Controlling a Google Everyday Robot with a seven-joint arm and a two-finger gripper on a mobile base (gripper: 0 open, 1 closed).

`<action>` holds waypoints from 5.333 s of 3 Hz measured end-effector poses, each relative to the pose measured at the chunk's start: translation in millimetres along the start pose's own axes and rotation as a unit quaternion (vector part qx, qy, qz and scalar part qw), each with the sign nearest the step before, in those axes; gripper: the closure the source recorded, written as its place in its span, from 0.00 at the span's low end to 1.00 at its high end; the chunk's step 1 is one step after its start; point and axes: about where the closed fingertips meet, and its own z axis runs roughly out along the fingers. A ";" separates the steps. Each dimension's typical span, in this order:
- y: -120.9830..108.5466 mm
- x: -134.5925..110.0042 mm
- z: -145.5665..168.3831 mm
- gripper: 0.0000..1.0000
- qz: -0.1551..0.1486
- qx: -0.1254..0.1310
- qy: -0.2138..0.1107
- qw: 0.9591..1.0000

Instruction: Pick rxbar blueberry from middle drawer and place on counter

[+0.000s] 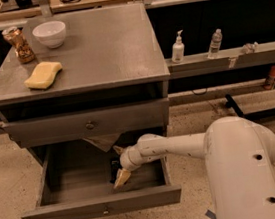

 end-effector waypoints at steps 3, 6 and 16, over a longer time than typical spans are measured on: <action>1.3 33.4 25.1 0.13 0.015 -0.028 0.039 0.999; -4.5 46.0 11.7 0.83 0.035 -0.017 0.034 0.999; -81.0 -252.2 -427.2 1.00 -0.076 0.027 -0.082 0.993</action>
Offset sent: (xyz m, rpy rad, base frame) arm 0.0111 -0.0059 -0.0462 -0.0959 0.0759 0.0131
